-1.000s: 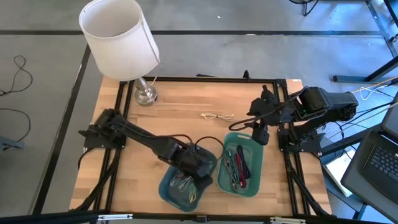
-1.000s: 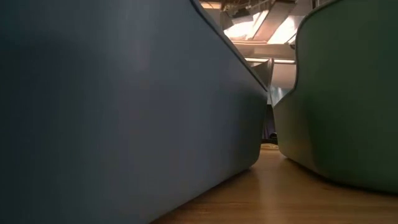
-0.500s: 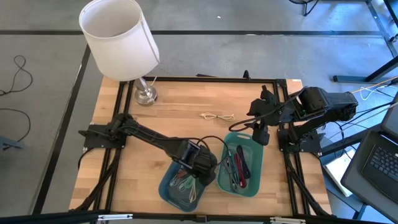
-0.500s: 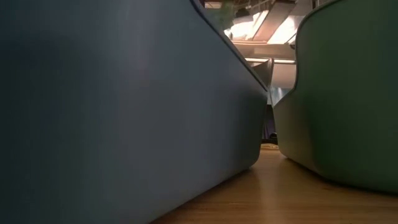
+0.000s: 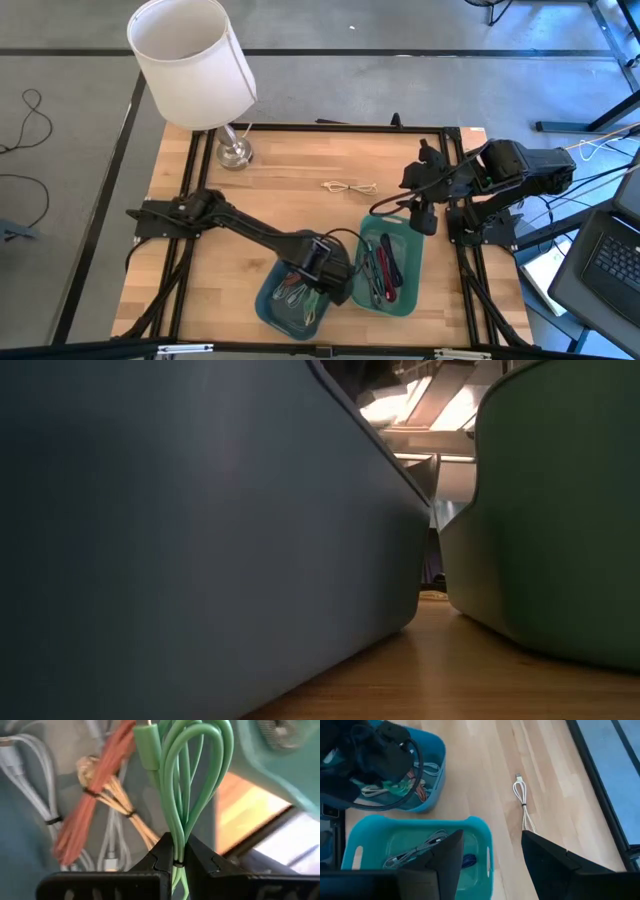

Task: Pick and place USB-C Cables
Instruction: Put the green charger cable into the blue container

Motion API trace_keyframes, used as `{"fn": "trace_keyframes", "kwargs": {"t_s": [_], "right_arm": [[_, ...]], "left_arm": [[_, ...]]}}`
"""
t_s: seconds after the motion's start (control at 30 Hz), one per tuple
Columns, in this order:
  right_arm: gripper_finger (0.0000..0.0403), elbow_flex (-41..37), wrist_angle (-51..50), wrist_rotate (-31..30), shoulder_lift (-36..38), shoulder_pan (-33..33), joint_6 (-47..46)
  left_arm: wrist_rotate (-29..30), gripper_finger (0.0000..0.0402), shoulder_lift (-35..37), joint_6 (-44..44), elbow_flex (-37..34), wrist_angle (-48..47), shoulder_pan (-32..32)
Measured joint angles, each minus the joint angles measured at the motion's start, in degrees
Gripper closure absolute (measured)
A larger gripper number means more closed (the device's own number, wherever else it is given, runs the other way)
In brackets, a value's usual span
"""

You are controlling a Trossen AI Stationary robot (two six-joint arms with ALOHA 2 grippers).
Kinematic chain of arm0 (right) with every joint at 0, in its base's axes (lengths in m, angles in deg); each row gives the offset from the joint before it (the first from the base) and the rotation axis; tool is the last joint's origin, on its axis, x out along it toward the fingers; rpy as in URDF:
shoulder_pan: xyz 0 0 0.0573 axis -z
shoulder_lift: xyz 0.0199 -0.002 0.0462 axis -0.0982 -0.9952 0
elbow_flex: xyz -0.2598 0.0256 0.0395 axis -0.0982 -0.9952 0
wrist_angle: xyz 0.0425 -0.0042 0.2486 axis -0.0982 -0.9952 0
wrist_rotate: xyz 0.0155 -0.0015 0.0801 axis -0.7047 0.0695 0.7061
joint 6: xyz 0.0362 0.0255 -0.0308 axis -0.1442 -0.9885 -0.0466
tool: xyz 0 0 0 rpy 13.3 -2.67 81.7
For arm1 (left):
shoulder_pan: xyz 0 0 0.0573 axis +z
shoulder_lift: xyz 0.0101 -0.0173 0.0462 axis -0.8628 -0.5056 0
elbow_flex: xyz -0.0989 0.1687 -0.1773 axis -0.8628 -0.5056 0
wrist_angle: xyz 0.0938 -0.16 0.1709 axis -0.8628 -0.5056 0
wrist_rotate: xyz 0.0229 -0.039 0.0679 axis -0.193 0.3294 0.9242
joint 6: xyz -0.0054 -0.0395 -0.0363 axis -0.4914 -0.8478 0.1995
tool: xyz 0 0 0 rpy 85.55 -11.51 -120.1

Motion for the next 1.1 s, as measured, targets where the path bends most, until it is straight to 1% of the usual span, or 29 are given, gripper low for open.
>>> {"fn": "trace_keyframes", "kwargs": {"t_s": [0.07,0.2,0.27,0.5,0.73,0.8,0.9,1.1], "right_arm": [[0.0201,0.0,-0.44,0.65,0.0,-0.26,0.0],[0.0201,0.0,-0.73,0.83,0.0,-1.29,0.79],[0.0201,0.0,-0.69,0.81,0.0,-1.7,1.43],[0.0201,0.0,-0.85,0.8,0.02,-2.01,1.68],[0.0201,0.0,-0.9,0.78,0.0,-2.01,1.68],[0.0201,0.0,-0.9,0.78,0.02,-2.01,1.66],[0.0201,0.0,-0.93,0.78,0.02,-2.01,1.66],[0.0201,0.0,-0.95,0.78,0.02,-2.01,1.68]], "left_arm": [[-0.07,0.0383,-0.29,-0.21,-0.04,-1.59,0.04],[-1.02,0.0383,-1.37,-0.45,-0.04,-1.56,0.38],[-1.04,0.0383,-2.01,-0.4,-0.04,0.07,0.36],[-1.24,0.0384,-3.46,0.66,-0.06,-0.45,0.43],[-3.27,0.0383,-5.27,2.19,-0.04,-0.41,0.98],[-3.93,0.0376,-5.81,2.29,-0.04,-0.14,1.2],[-4.12,0.0365,-6.55,2.7,-0.04,-2.2,1.15],[-3.36,0.0363,-7.15,4.73,-0.04,-2.65,1.15]]}}
